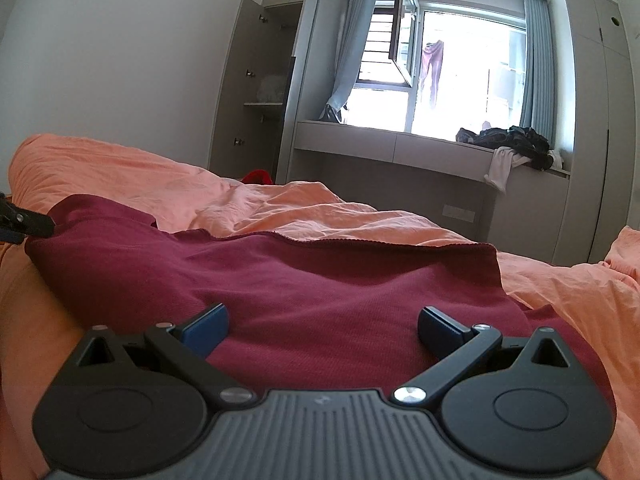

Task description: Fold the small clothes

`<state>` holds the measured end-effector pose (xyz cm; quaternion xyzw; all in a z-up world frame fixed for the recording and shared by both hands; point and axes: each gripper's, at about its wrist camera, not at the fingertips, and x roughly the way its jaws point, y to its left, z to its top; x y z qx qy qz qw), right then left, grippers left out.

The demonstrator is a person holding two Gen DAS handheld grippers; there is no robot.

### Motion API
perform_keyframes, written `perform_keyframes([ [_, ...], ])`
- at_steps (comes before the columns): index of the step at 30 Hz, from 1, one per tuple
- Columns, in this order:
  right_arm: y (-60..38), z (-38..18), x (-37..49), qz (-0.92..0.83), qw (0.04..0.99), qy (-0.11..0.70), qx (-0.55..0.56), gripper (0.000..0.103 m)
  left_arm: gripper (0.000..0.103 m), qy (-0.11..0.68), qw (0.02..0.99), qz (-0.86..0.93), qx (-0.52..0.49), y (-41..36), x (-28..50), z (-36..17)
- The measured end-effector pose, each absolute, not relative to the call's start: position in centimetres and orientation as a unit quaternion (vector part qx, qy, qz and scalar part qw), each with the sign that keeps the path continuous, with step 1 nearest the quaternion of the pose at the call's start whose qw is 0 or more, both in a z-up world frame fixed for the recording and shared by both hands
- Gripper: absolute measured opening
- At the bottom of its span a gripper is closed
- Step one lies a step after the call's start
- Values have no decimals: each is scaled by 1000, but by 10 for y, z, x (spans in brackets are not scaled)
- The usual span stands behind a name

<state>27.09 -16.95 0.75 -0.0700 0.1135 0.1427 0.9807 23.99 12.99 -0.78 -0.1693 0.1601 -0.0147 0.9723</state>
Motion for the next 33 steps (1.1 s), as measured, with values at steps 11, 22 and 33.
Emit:
perform_keyframes([
  [11,-167,7,271,138,982,111,-67,103,102,178,961,-106,-186,92,235,-26],
  [22,-165,13,272,135,984,105,-53,103,102,177,944,-67,-271,96,269,-23],
  [33,-128,1,278,110,984,109,-91,103,102,167,957,-29,-235,78,276,-23],
])
